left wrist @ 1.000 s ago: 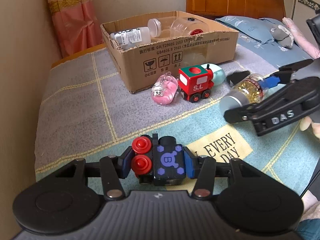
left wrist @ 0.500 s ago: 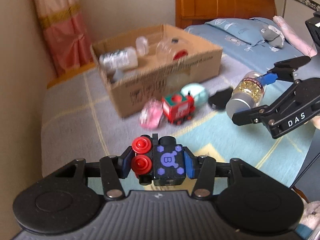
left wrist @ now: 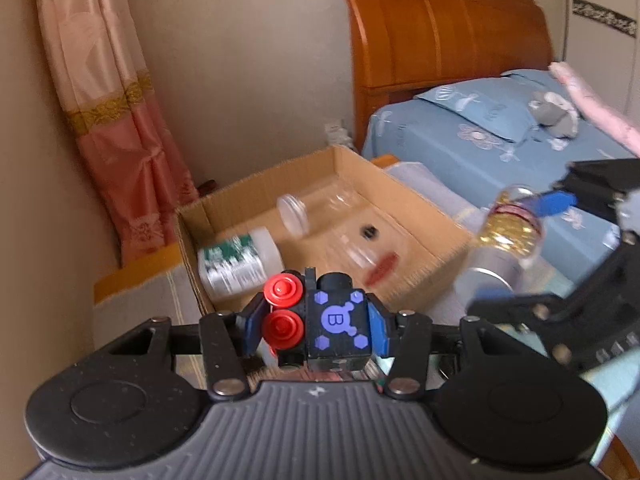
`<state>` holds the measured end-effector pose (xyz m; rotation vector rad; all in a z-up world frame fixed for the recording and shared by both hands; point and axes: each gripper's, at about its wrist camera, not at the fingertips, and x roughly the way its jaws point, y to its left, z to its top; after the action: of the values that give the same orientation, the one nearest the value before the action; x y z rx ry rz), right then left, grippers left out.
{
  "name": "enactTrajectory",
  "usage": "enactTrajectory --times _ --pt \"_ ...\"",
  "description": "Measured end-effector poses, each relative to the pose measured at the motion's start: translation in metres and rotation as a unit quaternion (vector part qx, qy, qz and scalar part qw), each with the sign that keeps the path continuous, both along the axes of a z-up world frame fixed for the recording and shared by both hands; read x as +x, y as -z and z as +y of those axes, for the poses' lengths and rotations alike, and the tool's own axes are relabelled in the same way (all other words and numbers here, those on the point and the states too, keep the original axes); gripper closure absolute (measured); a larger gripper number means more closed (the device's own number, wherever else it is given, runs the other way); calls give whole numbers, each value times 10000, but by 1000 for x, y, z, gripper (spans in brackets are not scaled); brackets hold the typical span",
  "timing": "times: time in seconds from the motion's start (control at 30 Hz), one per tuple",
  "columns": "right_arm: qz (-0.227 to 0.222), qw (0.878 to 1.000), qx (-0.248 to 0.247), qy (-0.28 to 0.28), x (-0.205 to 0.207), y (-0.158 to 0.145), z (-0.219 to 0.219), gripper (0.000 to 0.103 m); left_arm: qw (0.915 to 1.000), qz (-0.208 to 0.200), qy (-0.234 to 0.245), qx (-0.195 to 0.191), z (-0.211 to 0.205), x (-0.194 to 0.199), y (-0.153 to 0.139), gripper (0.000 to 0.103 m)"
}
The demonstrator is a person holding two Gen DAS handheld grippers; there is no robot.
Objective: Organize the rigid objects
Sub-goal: 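Carry toy block and capsule bottle into the box while opening both tools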
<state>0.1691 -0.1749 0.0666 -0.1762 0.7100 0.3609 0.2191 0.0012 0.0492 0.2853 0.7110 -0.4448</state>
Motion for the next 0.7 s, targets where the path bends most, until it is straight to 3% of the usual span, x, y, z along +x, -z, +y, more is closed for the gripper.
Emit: enactTrajectory --times 0.03,0.13,0.5,0.6,0.7 --pt "-22 10000 2 13 5 -2 -1 7 9999 -25 -83 50 -2 9 2 50" --pt "3 10000 48 57 20 -3 0 7 9990 -54 -401 164 -4 28 10 11" --pt "150 9995 34 262 62 9 17 7 9973 4 -737 75 30 7 24 11" --pt "213 9993 71 289 73 16 19 0 9974 50 -717 -43 38 0 23 11" --pt "223 9989 91 397 76 18 18 0 9973 45 -725 -118 43 -7 23 10"
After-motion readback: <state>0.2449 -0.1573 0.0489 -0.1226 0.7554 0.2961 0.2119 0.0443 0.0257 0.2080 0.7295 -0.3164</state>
